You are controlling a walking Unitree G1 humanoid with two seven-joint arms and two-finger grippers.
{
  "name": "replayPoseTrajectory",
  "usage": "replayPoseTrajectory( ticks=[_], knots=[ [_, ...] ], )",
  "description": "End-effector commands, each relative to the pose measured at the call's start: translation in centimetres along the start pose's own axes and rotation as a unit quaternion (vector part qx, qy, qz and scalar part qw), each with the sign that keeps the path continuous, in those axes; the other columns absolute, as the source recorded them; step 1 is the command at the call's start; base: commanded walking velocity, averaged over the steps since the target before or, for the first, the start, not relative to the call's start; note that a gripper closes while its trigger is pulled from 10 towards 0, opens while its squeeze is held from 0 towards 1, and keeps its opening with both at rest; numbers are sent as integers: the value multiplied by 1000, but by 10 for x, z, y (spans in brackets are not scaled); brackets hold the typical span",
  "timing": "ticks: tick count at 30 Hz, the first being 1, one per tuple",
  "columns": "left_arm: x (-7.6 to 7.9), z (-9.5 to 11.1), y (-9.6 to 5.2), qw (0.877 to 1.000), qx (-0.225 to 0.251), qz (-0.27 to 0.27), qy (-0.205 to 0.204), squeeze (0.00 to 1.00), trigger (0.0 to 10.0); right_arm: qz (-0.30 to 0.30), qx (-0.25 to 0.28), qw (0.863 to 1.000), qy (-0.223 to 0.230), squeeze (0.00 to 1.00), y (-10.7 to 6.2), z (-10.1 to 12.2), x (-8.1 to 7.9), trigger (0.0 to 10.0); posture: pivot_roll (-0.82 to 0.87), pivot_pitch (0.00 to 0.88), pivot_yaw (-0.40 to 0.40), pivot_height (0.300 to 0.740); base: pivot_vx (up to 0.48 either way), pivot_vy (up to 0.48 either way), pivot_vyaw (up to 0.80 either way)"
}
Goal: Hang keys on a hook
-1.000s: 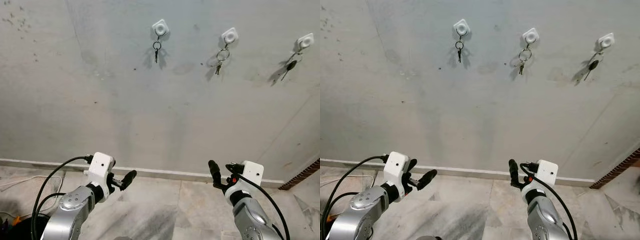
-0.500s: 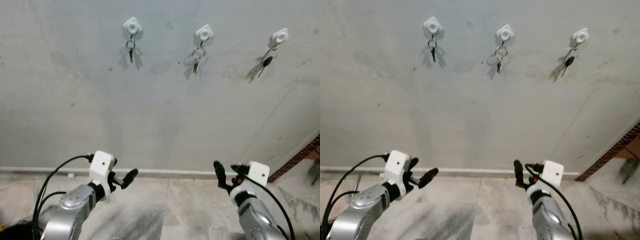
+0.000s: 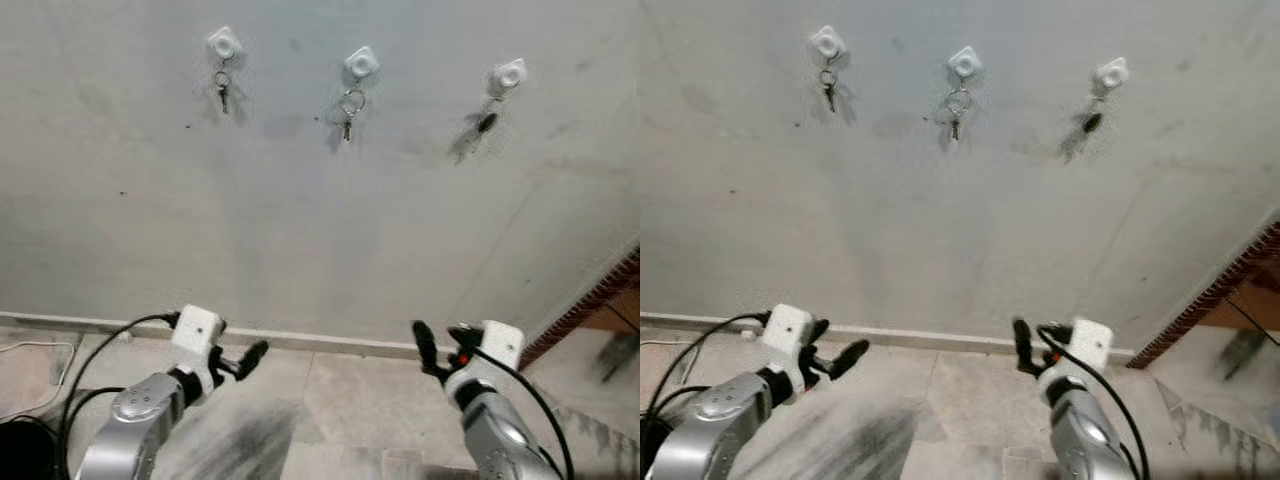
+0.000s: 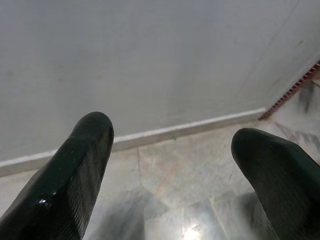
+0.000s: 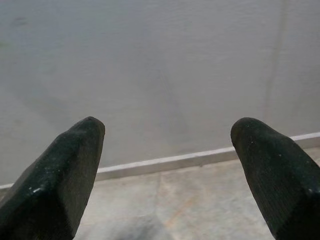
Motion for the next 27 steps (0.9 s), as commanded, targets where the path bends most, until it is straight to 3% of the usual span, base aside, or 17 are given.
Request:
replayPoseTrajectory(
  ticks=[1, 27],
  knots=[
    [10, -2, 3, 1000, 0, -14, -5, 0, 10000, -16, 0, 1000, -5, 0, -3, 1, 12, 10000, 159, 62, -45, 740, 0, 0, 0],
    [11, -1, 8, 1000, 4, -15, -7, 0, 10000, -14, -3, 1000, -7, 0, 1, 3, 14, 10000, 154, 49, -56, 740, -46, 0, 0]
  ],
)
Point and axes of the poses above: a point about 5 cm out from each wrist's last joint towards the gripper, its own y axis pointing out of the wrist towards the gripper, its own z axis along the axis of the wrist's last joint, x = y × z, the point moved 4 cm from there along y, pointing out of the wrist towards the gripper, and after that the axes turned 1 degree about y, right-handed, at the moved point
